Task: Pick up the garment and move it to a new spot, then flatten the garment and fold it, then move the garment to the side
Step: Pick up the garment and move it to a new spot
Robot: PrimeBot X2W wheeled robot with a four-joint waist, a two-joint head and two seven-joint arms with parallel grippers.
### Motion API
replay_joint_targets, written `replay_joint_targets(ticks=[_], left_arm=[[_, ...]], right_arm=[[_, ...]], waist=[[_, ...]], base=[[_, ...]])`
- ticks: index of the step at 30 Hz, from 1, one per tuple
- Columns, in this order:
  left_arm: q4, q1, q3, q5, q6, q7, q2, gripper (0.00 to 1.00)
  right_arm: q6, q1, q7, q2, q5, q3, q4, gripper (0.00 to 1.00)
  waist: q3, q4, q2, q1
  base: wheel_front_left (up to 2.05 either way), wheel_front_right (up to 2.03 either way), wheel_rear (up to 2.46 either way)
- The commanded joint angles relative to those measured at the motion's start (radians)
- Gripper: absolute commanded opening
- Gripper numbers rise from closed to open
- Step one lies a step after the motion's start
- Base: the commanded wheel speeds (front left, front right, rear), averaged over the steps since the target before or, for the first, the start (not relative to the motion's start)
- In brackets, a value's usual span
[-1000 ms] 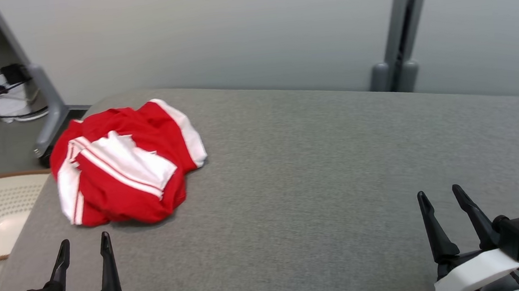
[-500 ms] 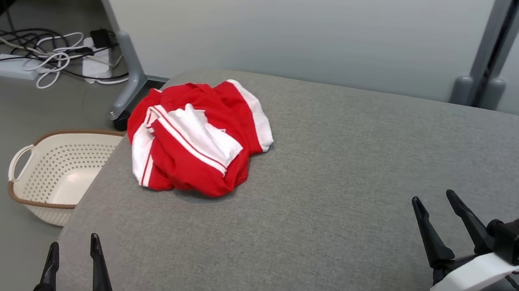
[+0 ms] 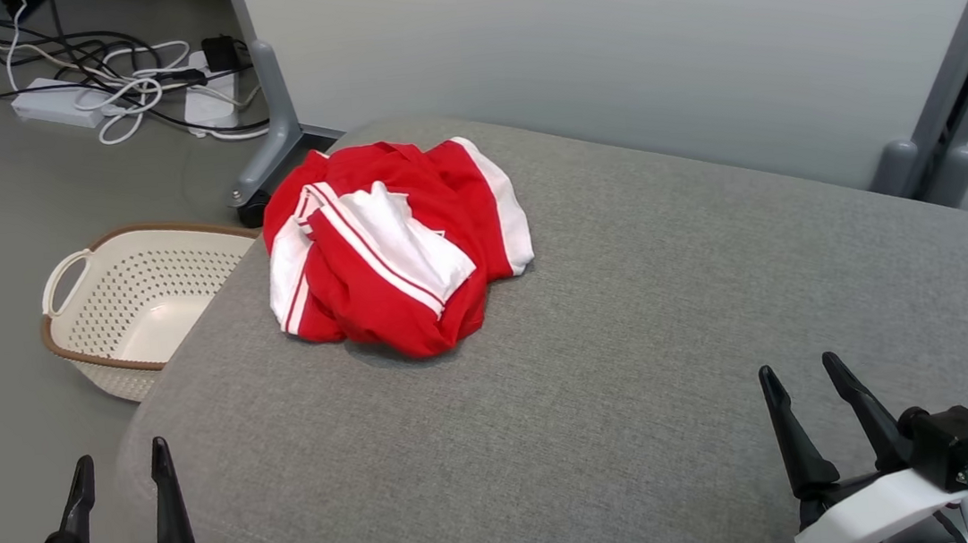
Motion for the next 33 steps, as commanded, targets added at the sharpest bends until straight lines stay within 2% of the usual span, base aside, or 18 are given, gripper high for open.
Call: replay_joint_targets(ticks=[1,10,16,26,33], left_arm=[[0.001,-0.019,0.003,-0.011,0.003,-0.006,-0.001,1.00],[0.003,-0.136,0.045,-0.060,-0.015,0.000,0.038,1.00],[0.023,-0.302,0.056,-0.082,-0.050,0.022,0.092,1.00],[0.100,-0.584,0.087,-0.123,-0.035,0.101,0.161,1.00],[0.234,-0.720,0.075,-0.119,-0.031,0.176,0.212,1.00]], right_arm=[[0.002,-0.011,-0.006,-0.007,-0.003,0.000,0.002,1.00],[0.002,-0.064,0.008,-0.026,-0.026,0.003,-0.013,1.00],[0.001,-0.121,0.025,-0.075,-0.037,-0.009,-0.052,1.00],[0.001,-0.193,0.059,-0.132,-0.047,-0.053,-0.151,1.00],[0.001,-0.216,0.062,-0.142,-0.042,-0.074,-0.187,1.00]], waist=[[0.008,-0.015,0.0000,0.0000],[0.088,-0.124,0.0000,0.0000],[0.207,-0.221,0.0000,0.0000],[0.405,-0.370,0.0000,0.0000],[0.471,-0.434,0.0000,0.0000]], base=[[0.00,0.00,0.00],[0.00,0.00,0.00],[0.00,0.00,0.00],[0.00,0.00,0.00],[0.00,0.00,0.00]])
